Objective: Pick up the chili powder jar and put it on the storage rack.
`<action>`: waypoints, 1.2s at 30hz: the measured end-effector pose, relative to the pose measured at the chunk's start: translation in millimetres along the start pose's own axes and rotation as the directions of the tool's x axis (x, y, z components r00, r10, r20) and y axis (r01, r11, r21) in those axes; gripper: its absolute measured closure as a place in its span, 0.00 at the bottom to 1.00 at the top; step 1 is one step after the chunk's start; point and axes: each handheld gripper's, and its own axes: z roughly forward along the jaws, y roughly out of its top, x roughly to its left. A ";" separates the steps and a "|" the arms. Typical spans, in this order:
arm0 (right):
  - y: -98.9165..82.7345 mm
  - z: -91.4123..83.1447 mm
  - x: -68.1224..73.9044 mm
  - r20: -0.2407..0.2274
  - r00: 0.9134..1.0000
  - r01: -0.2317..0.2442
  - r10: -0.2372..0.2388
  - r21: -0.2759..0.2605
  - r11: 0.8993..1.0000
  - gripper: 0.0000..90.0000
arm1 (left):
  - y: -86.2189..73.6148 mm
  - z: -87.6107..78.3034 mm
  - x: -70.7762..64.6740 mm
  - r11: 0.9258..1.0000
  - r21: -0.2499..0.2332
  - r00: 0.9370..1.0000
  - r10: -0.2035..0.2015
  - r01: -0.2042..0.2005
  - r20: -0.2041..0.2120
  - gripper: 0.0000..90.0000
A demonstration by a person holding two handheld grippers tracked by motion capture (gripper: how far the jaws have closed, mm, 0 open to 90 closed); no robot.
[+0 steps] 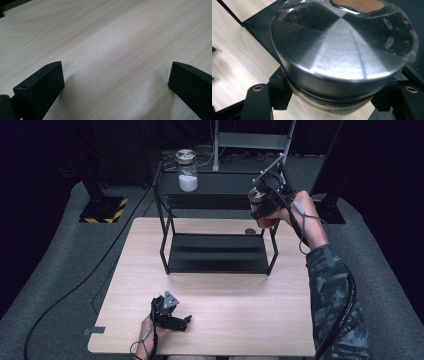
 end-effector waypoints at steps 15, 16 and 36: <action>11.7 -15.7 -5.0 0.030 0.999 -0.016 0.017 -0.040 0.999 0.34 | 0.0 0.0 0.0 1.000 0.000 1.000 0.000 0.000 0.000 0.00; 12.2 -16.8 -5.4 0.032 0.999 -0.016 0.017 -0.044 0.999 0.34 | 0.0 0.0 0.0 1.000 0.000 1.000 0.000 0.000 0.000 0.00; 9.2 -21.2 -7.8 0.075 0.990 -0.102 0.117 -0.175 0.979 0.34 | -0.1 0.0 -0.1 1.000 0.000 1.000 0.000 0.000 0.000 0.00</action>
